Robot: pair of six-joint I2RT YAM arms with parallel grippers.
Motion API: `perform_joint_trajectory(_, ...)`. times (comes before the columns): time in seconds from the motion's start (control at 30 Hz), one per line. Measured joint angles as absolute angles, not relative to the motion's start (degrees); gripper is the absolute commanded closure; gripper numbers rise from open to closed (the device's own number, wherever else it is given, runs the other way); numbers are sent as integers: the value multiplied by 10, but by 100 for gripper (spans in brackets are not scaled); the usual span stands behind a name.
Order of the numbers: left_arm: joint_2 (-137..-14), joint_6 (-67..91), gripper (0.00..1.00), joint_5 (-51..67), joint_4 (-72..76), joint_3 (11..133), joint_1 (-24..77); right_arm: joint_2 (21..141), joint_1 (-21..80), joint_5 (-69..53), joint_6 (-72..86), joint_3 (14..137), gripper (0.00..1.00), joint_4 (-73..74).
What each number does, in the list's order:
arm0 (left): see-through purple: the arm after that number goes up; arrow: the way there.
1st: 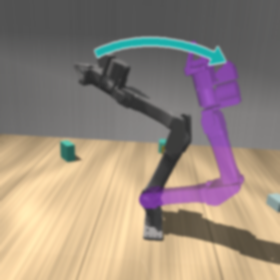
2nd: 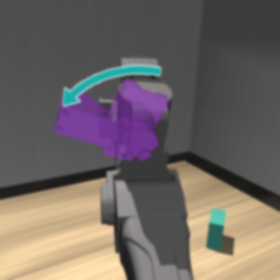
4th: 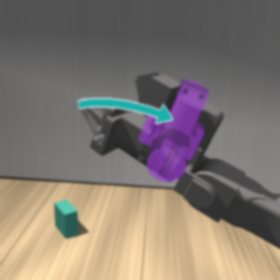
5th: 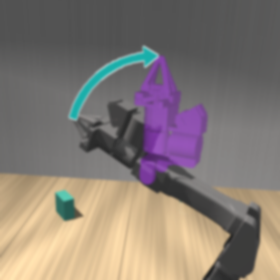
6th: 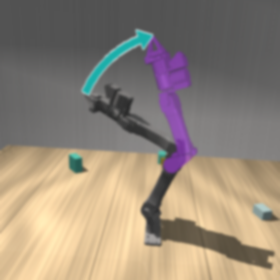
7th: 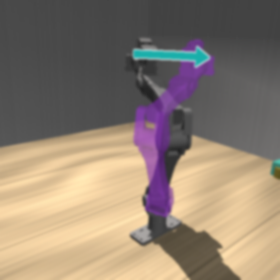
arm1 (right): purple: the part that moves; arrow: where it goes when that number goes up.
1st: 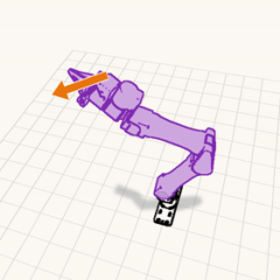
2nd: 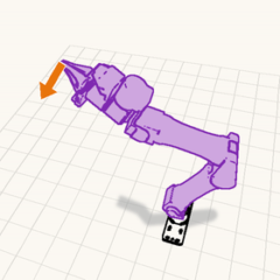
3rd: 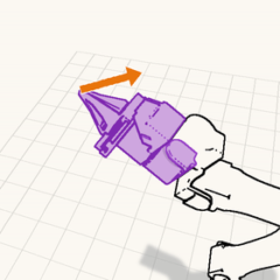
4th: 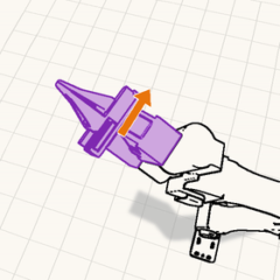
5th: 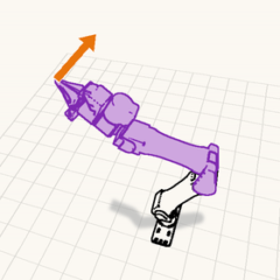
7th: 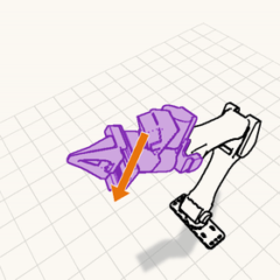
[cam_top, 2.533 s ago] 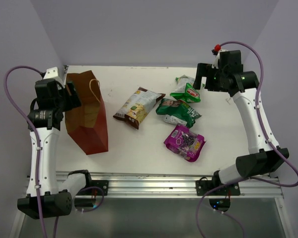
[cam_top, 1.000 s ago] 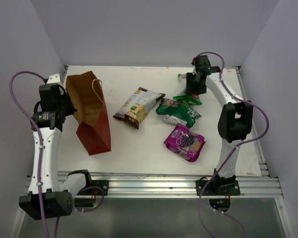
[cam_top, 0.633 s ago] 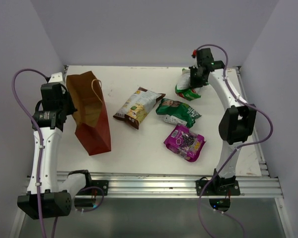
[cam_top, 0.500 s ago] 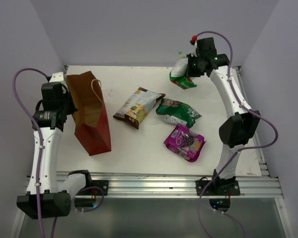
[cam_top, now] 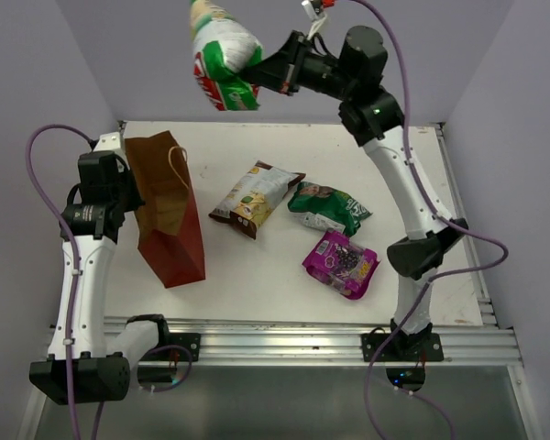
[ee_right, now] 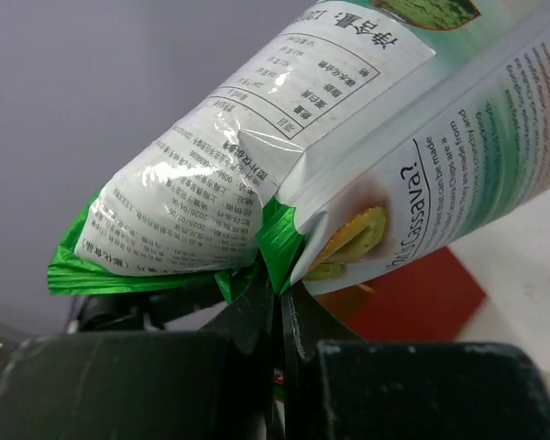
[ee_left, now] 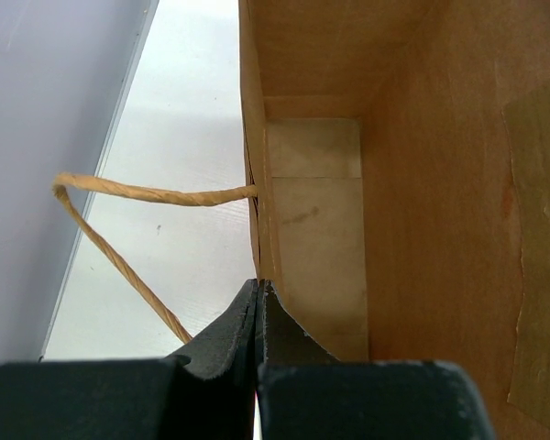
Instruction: Place the snacks into the paper bag
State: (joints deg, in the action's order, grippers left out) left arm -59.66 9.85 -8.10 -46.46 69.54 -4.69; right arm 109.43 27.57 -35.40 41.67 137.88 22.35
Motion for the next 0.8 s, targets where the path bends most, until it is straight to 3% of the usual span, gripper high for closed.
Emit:
perform_joint_trajectory(0.2, -596, 98, 100, -77, -468, 700, -43, 1218, 392, -422, 622, 1446, 100, -6)
perform_joint_trajectory(0.37, -595, 99, 100, -80, -476, 700, -41, 1285, 471, -434, 711, 1451, 100, -62)
perform_joint_trajectory(0.67, -584, 93, 100, -84, -488, 700, -35, 1202, 483, -421, 686, 1326, 100, -39)
perform_joint_trajectory(0.8, -584, 92, 100, -94, -489, 700, -30, 1118, 488, -410, 654, 1212, 100, -15)
